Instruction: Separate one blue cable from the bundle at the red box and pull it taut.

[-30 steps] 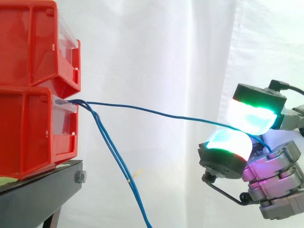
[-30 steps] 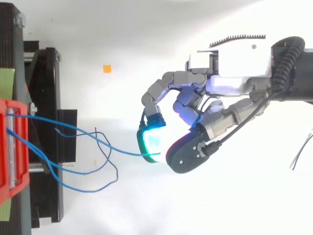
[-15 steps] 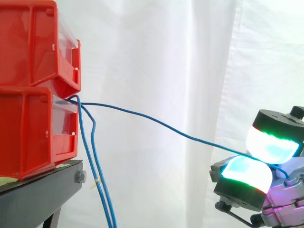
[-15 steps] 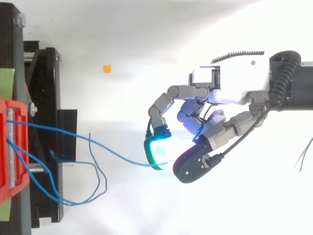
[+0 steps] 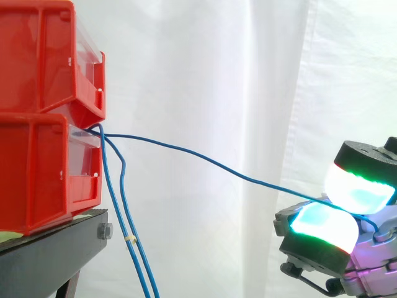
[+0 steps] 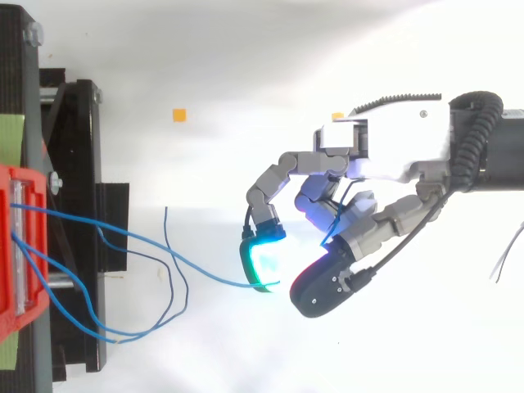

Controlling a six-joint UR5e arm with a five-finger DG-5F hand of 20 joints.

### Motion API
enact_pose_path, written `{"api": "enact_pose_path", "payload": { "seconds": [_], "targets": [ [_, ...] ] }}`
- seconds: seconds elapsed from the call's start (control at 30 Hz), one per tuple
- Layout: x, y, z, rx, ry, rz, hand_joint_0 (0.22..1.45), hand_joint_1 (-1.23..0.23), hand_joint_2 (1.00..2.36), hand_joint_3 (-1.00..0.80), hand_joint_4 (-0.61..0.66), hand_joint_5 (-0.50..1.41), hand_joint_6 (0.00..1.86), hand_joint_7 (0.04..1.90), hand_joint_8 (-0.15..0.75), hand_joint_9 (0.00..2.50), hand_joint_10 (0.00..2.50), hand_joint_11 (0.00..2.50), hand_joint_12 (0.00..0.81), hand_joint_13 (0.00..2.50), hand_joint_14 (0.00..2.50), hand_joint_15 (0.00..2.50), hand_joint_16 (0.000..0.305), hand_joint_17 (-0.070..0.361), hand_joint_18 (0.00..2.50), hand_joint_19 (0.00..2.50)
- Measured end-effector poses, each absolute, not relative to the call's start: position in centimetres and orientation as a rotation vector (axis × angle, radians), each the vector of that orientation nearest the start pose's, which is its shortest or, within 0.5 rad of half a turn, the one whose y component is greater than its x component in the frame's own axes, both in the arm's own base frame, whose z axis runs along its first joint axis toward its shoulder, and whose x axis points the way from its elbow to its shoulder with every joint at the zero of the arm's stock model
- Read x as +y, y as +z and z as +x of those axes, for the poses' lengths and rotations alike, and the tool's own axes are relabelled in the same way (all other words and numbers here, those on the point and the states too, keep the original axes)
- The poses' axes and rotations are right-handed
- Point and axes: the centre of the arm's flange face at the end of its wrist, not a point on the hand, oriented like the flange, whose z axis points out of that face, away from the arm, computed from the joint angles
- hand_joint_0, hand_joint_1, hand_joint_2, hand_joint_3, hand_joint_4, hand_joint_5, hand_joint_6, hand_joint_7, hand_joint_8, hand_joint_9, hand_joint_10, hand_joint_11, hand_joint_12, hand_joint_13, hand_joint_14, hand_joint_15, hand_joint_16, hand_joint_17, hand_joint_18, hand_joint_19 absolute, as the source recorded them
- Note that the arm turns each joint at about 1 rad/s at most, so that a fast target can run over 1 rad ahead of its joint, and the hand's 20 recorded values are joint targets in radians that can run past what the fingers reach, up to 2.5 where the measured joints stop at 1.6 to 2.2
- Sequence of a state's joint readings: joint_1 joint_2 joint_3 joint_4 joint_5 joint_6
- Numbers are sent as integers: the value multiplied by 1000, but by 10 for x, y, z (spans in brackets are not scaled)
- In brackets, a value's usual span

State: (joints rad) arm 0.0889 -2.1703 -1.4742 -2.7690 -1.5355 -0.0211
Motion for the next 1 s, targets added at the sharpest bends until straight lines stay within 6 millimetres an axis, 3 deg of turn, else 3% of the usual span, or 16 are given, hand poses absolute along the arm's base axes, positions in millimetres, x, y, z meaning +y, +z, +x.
{"api": "enact_pose_path", "payload": {
  "seconds": [1.0],
  "targets": [
    [-77,213,679,1359,1164,1255,650,-772,1026,-30,-67,-160,909,1196,259,891,1615,1356,325,906,1512,1527,26,59,1199,1669]
  ]
}}
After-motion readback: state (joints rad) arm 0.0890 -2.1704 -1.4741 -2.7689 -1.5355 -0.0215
